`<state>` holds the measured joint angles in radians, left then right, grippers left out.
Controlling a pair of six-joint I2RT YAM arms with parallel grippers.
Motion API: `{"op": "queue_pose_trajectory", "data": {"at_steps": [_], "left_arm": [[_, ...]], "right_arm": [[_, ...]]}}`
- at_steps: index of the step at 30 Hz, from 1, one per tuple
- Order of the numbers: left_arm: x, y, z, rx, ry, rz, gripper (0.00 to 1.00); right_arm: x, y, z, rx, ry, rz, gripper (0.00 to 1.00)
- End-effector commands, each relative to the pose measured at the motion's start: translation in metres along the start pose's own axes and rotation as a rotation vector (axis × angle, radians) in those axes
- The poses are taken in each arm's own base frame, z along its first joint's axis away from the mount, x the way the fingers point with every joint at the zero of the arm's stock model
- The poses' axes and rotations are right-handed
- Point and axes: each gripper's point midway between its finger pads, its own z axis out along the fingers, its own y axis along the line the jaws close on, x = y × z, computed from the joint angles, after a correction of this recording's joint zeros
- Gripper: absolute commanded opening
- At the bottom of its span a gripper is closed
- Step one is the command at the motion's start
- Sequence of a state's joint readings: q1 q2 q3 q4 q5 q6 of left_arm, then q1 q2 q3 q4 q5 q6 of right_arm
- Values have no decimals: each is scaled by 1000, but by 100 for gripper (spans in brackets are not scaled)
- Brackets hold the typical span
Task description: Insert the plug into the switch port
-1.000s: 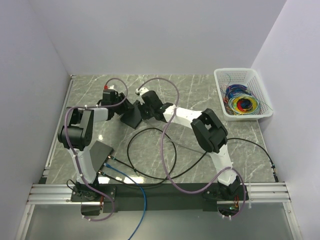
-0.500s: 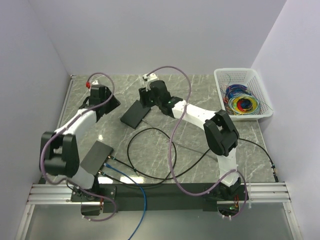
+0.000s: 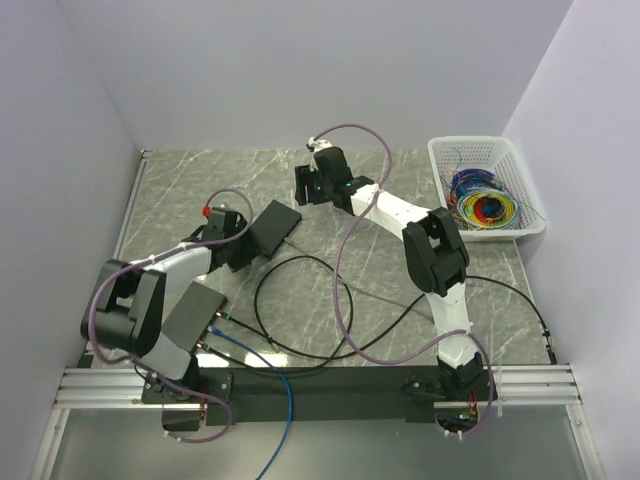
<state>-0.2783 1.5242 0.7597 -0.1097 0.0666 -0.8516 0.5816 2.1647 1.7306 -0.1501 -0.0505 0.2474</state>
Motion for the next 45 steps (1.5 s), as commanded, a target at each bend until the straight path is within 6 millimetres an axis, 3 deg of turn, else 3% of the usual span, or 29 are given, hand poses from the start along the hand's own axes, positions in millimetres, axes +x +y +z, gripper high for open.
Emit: {"op": "queue_pose_trajectory", "data": {"at_steps": [1,7,11,12,13,14,16,17,19,21,22,24,25,27,28,29,31,32,34,35,36,37,38,39,40,42,43,44,45], "left_arm": [[-8,-9,16,33,-25,-22,63],[-35,-23,44,44,-91,-1,62],[-65,-55,62,88,-118,21,62],[-69,-59,66,95,-116,23,61],[-67,-57,78,86,-97,23,61],[-79,-73,80,119,-115,27,61],[-78,-74,101,117,-86,25,61],[-90,-88,102,142,-92,23,61],[-94,-99,101,180,-76,7,59],[-103,-104,85,194,-122,3,59],[-116,-115,59,215,-170,10,59],[-119,-99,37,147,-203,13,61],[-136,-101,6,133,-286,7,62],[-131,-67,-15,12,-298,-41,63],[-142,-61,-42,-11,-372,-74,63],[-129,-34,-44,-68,-357,-106,63],[-120,-19,-73,-67,-392,-179,64],[-103,9,-73,-127,-390,-205,66],[-94,20,-97,-122,-432,-263,70],[-86,38,-101,-168,-451,-277,71],[-87,37,-120,-144,-492,-304,72],[-81,48,-130,-178,-500,-310,72],[-84,54,-142,-195,-541,-319,72],[-89,49,-166,-145,-604,-339,73],[-91,49,-178,-124,-634,-348,73],[-94,47,-202,-84,-692,-354,77],[-99,41,-224,-24,-746,-362,81],[-99,42,-234,-17,-765,-371,82],[-100,41,-245,-1,-785,-378,83]], "right_arm": [[-6,13,5,-58,15,25,68],[-6,5,11,-75,23,76,69],[-4,-7,1,-37,2,105,69],[-18,-5,-9,-40,-39,106,69],[-21,-4,-14,-43,-56,107,69],[-14,-8,-17,-30,-52,121,69],[-33,-2,-36,-44,-121,127,69],[-28,-5,-40,-34,-119,135,69],[-41,-2,-61,-39,-162,134,68],[-51,8,-81,-84,-211,124,68],[-50,14,-86,-108,-212,120,67],[-48,29,-94,-161,-206,109,67],[-44,41,-97,-212,-186,103,67],[-37,69,-97,-287,-158,95,67],[-31,84,-98,-343,-132,90,67],[-34,99,-100,-394,-123,100,67],[-16,128,-94,-493,-46,109,67],[-20,151,-103,-601,-16,117,66],[1,180,-96,-720,73,121,66],[-7,203,-109,-828,97,105,66],[16,218,-101,-863,178,104,65],[10,235,-107,-917,184,85,64],[20,247,-113,-977,224,68,63],[38,258,-112,-990,280,64,62],[52,279,-122,-1030,302,22,61],[81,298,-126,-1032,368,-17,58],[92,307,-128,-1035,387,-39,53],[109,329,-139,-1064,408,-82,49],[126,334,-134,-1039,444,-86,45]]}}
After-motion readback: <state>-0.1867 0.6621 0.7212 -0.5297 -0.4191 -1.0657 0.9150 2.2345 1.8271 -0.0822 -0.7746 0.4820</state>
